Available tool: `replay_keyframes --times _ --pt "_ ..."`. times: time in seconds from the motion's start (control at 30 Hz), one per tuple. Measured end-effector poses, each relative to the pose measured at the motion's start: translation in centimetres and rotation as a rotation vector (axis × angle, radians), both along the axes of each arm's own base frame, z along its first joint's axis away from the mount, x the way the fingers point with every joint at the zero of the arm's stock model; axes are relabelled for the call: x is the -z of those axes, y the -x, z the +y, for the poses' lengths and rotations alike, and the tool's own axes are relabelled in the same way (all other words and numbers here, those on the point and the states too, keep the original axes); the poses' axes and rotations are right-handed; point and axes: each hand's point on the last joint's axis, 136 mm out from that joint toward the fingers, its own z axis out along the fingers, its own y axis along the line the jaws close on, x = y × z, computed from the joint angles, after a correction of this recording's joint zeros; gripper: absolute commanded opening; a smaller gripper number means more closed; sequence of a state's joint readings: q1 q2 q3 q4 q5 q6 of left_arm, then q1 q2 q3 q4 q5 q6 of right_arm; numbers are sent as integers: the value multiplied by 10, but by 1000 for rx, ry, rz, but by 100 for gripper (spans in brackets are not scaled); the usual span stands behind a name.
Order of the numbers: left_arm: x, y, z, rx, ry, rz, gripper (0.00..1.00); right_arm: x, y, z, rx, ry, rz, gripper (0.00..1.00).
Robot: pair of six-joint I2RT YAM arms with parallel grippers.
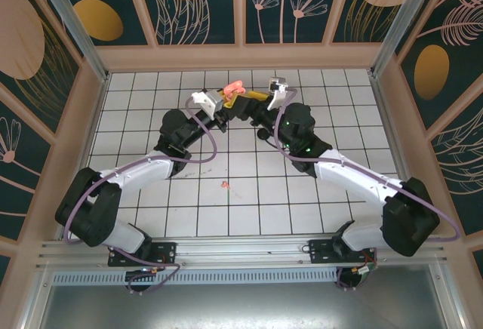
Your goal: Insert the wireless bluetooth earbuds into the charging case
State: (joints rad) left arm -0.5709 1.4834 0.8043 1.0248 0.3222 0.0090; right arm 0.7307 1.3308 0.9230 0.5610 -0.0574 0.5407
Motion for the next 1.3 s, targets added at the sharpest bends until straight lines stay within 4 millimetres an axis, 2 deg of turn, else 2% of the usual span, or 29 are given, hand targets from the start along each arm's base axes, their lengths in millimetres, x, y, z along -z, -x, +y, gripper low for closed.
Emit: replay_keyframes --times 0.17,0.3,0.37,0.43,0.5,0.6,0.77,0.83,0.93,1.03,1.1,1.3 --pt "-4 -9 22 -105 50 1 0 -24 20 -14 -20 -39 12 75" --pt "1 -18 49 -182 87 23 0 -46 42 -30 -27 -71 15 75" --pt "3 -21 63 -217 100 36 0 -48 51 -37 -22 -75 30 75" --pt "4 -22 76 -252 110 40 0 -41 58 -40 -19 -62 67 74" --pt "2 -20 87 -274 121 40 0 -23 62 -38 -16 -23 119 73" --pt "-6 -14 101 -299 140 22 0 21 64 -31 -15 84 219 70" --pt "-19 -7 118 -340 162 4 0 119 66 -14 -35 358 399 62" --pt "-20 -7 123 -354 162 8 0 162 71 -8 -62 495 459 60" --pt "-19 -8 129 -377 157 22 0 215 82 -1 -119 694 521 59" --pt "-17 -10 133 -396 150 38 0 247 91 10 -184 849 541 59" --pt "-15 -11 136 -407 147 47 0 259 95 20 -228 925 537 58" --pt "-16 -10 141 -428 147 55 0 280 100 48 -314 1069 503 58"
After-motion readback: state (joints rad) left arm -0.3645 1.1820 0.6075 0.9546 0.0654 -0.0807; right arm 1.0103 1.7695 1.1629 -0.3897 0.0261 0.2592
